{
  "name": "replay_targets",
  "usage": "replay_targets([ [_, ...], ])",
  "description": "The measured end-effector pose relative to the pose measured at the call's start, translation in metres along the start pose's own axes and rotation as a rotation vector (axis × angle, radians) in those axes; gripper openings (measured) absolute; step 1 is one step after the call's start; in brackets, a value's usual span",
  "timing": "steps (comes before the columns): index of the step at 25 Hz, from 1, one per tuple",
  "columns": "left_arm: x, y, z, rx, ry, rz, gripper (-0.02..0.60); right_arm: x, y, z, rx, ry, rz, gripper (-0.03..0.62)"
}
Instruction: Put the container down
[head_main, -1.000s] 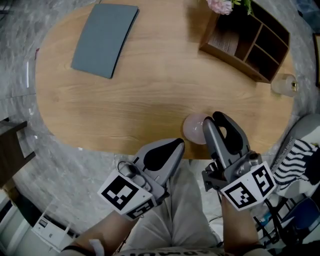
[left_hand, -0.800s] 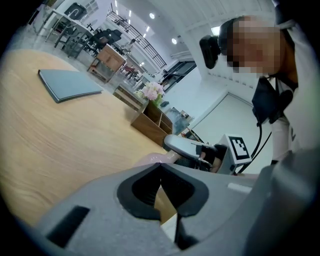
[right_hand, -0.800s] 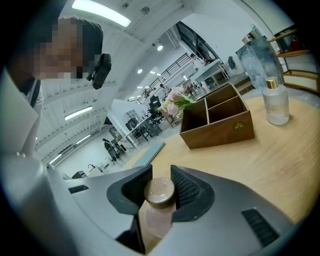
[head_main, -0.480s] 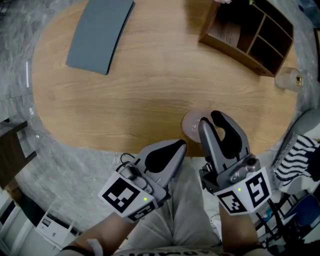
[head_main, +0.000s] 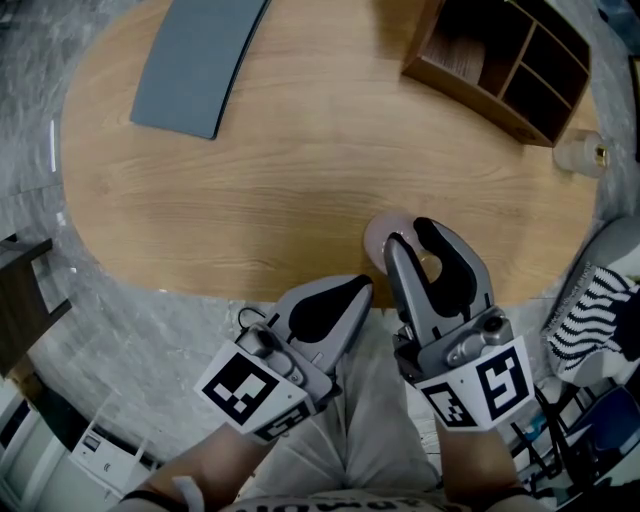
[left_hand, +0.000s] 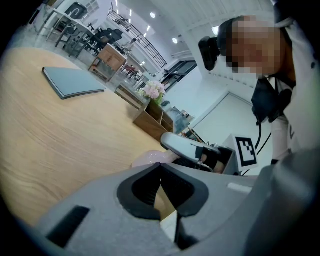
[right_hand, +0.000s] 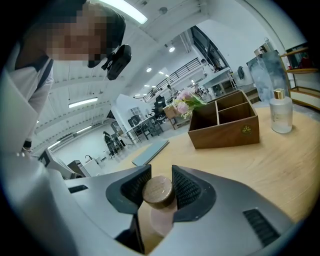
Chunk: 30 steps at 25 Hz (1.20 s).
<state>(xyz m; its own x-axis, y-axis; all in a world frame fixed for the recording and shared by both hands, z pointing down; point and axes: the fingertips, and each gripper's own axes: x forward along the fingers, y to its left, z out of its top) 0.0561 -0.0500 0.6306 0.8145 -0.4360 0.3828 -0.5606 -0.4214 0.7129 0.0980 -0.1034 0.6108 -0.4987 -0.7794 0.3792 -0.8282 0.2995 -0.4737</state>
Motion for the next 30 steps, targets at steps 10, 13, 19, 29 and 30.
replay_targets([
  [10, -0.009, -0.001, -0.005, 0.021, -0.034, -0.004, 0.015, -0.001, 0.004, -0.002, -0.047, -0.016, 0.001, 0.115],
  [13, -0.014, -0.001, -0.01, 0.013, -0.032, -0.002, 0.015, 0.0, 0.006, -0.003, -0.069, -0.02, 0.005, 0.115],
  [19, -0.022, -0.002, -0.015, 0.043, -0.063, -0.003, 0.015, -0.002, 0.008, -0.003, -0.087, -0.037, 0.007, 0.114],
  [29, -0.036, -0.011, -0.03, 0.052, -0.042, -0.012, 0.015, -0.001, 0.013, -0.007, -0.132, -0.038, 0.005, 0.115],
  [30, -0.037, -0.011, -0.03, 0.052, -0.047, -0.012, 0.015, -0.001, 0.013, -0.008, -0.135, -0.038, 0.006, 0.115],
])
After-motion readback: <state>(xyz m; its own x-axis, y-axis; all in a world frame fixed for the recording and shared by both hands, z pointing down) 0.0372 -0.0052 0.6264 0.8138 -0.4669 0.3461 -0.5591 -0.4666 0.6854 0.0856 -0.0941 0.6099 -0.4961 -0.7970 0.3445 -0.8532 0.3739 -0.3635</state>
